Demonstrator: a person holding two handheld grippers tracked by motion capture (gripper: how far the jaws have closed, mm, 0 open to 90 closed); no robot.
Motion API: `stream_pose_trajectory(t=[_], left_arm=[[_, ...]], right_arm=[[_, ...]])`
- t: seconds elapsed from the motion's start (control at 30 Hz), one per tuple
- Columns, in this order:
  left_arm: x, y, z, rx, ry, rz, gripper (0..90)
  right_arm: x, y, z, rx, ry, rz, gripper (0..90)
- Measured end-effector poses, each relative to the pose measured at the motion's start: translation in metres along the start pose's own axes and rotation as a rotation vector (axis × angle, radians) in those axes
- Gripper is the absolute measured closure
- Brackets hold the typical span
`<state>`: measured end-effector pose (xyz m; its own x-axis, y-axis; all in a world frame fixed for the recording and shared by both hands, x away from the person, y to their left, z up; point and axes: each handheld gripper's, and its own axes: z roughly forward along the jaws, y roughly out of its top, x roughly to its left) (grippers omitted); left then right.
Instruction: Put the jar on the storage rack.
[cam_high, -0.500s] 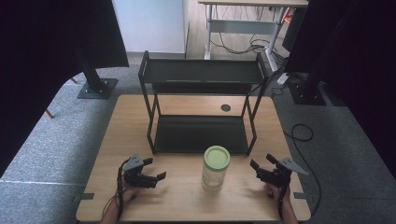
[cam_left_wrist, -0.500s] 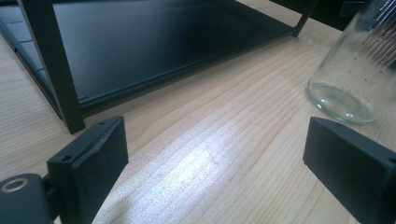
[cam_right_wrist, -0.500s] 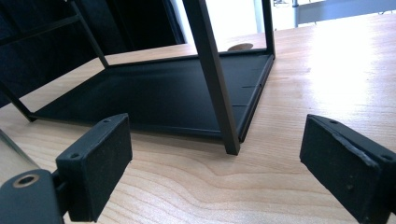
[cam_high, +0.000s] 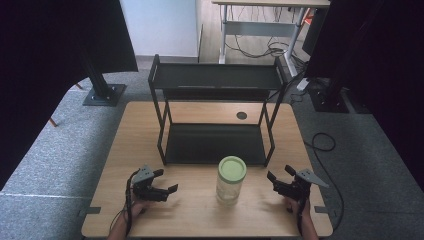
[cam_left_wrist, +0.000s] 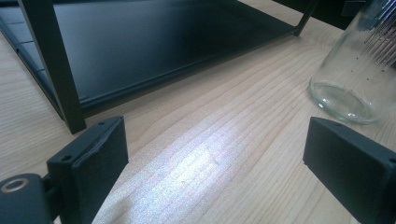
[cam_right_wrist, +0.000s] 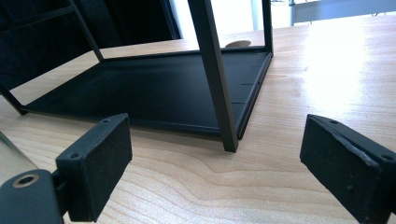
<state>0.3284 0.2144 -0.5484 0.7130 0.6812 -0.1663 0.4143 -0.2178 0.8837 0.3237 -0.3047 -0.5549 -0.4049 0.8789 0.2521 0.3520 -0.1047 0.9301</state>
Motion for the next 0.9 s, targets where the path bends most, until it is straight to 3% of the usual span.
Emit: stream_pose_trajectory(t=[0.27,0.63,0.9], left_arm=[[0.000,0.000,0.000,-0.003,-0.004,0.000,6.3],[0.000,0.000,0.000,-0.005,-0.002,0.001,6.1],[0.000,0.000,-0.001,-0.008,0.003,-0.001,5.9]], right_arm=[[0.004,0.000,-0.002,0.032,0.010,-0.027,8.2],[0.022,0.012,-0.023,-0.033,0.051,-0.061,8.0],[0.034,0.016,-0.028,-0.033,0.088,-0.111,7.4]])
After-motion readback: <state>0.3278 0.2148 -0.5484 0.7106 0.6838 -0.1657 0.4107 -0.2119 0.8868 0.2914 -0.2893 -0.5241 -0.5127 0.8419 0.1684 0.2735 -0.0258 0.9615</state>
